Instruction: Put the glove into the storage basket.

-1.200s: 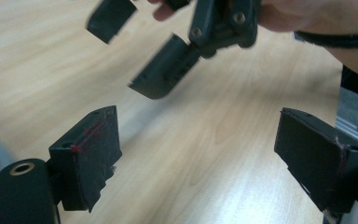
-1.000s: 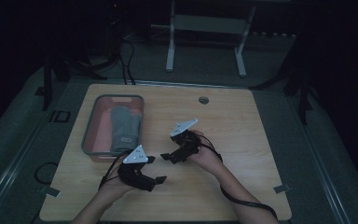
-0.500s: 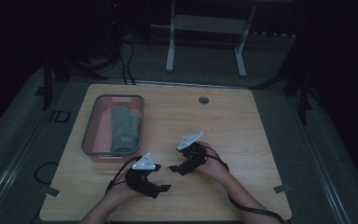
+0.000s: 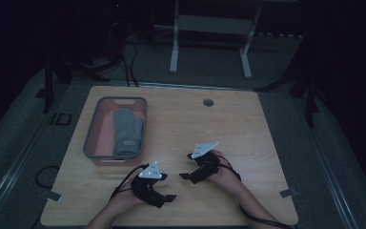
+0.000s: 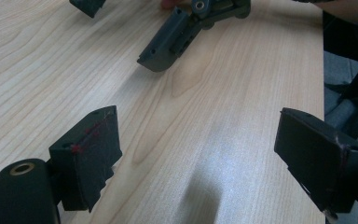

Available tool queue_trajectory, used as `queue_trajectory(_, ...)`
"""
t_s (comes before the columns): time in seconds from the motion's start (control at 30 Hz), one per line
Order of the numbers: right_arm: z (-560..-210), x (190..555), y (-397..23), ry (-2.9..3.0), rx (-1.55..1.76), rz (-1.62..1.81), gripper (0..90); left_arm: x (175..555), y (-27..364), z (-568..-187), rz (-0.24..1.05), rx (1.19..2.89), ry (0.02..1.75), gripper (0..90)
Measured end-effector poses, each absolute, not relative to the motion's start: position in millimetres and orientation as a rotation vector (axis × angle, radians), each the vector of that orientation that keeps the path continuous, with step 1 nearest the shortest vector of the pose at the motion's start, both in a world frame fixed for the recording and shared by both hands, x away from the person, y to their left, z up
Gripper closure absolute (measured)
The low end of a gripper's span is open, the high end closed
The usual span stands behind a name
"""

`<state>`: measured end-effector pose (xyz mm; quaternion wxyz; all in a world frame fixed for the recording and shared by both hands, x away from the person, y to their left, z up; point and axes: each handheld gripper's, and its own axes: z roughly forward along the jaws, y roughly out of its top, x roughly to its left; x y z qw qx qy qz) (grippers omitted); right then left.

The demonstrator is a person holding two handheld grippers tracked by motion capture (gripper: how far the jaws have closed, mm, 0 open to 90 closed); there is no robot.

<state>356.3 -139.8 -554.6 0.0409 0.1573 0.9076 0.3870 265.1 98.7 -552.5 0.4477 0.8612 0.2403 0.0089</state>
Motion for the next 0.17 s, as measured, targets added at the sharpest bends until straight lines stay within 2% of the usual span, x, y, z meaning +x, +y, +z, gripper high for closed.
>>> queue_trajectory(0.17,-556.3,355.2,-143.2,2.768,0.485,1.183,14.7,265.6,100.4,-553.2,0.011,2.114,0.6,14.8)
